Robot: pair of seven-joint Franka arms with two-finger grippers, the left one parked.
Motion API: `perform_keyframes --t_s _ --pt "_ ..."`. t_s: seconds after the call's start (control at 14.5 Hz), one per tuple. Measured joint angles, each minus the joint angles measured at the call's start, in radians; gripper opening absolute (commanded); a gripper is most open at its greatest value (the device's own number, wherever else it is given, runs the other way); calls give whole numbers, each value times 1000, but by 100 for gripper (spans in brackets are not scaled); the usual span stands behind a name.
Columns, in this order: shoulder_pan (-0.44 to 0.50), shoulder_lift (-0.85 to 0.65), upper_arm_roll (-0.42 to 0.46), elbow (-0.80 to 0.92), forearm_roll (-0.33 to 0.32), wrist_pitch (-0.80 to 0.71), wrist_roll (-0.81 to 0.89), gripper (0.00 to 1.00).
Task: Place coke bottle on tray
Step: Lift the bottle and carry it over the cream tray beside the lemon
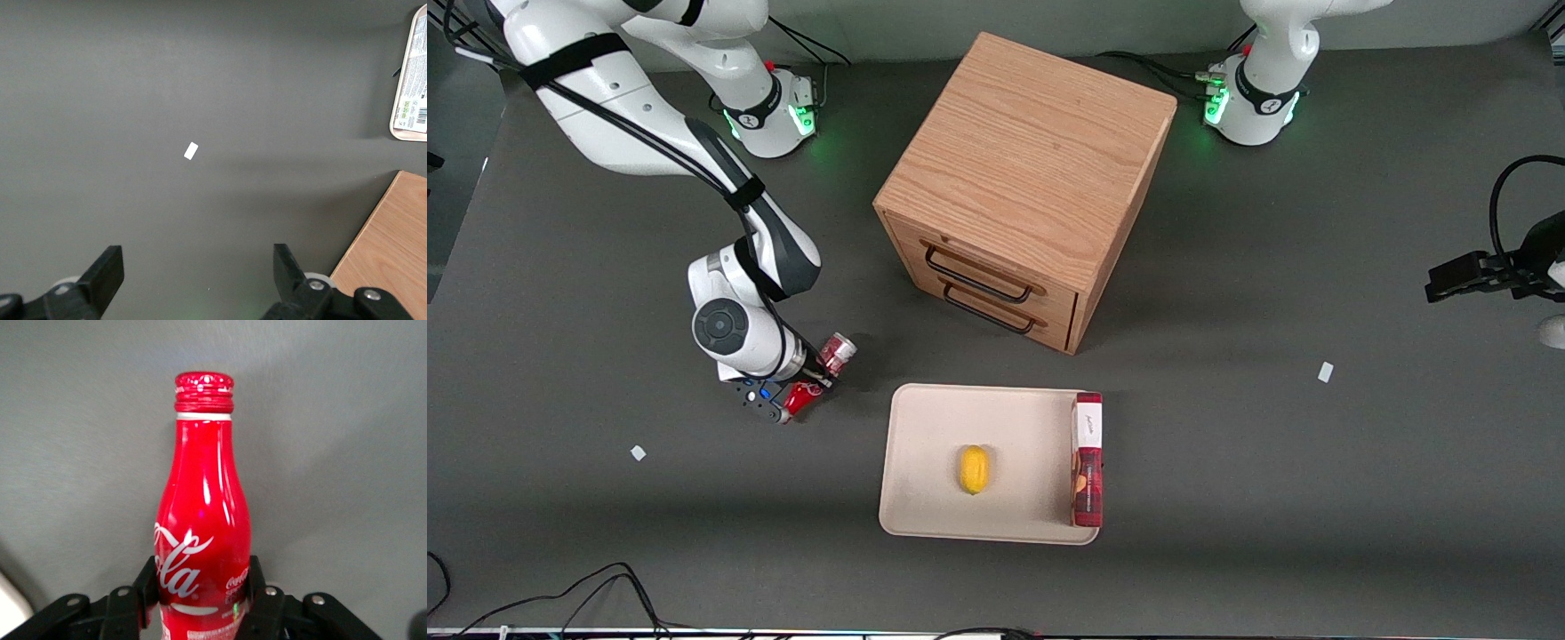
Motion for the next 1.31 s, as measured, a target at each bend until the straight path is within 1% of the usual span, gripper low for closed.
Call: perform_keyframes --t_s 0.21,0.41,0.62,0.76,0.97,1.1,1.17,1.31 --pt "0 -56 0 87 -1 -146 -74 0" --pt "0 -95 3 223 -1 -327 -183 0" --pt "1 -105 37 376 -1 -471 -287 0" --pt "5 -103 68 457 -1 -517 -336 0" --pt "16 -53 119 555 -1 -525 -376 0" --pt "51 35 133 628 -3 -492 -399 0" --pt "73 84 134 654 -9 -440 -410 0" --pt "110 180 134 681 -21 -289 -439 0"
